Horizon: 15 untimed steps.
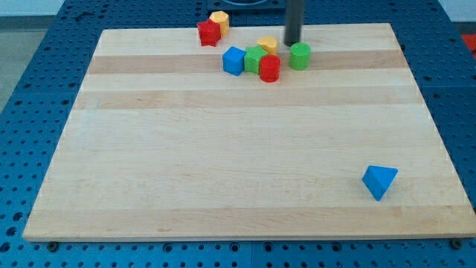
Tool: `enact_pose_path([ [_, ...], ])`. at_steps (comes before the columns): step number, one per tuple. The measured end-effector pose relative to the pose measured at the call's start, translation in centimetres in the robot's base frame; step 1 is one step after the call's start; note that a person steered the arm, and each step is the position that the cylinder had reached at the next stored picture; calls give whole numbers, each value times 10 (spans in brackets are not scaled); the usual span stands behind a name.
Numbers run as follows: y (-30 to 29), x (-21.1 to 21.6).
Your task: Push green circle towards center
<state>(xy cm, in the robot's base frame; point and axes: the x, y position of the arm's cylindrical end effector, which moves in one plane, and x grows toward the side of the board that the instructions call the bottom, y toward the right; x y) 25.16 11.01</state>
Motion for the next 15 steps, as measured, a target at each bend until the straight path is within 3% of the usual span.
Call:
enact_pose_path([
  [1,44,30],
  [3,49,-23],
  [4,15,-33],
  [5,-27,-6],
  [7,-20,97],
  [8,-20,94],
  [10,-27,32],
  [11,-12,27],
  [14,68,115],
  [15,60,100],
])
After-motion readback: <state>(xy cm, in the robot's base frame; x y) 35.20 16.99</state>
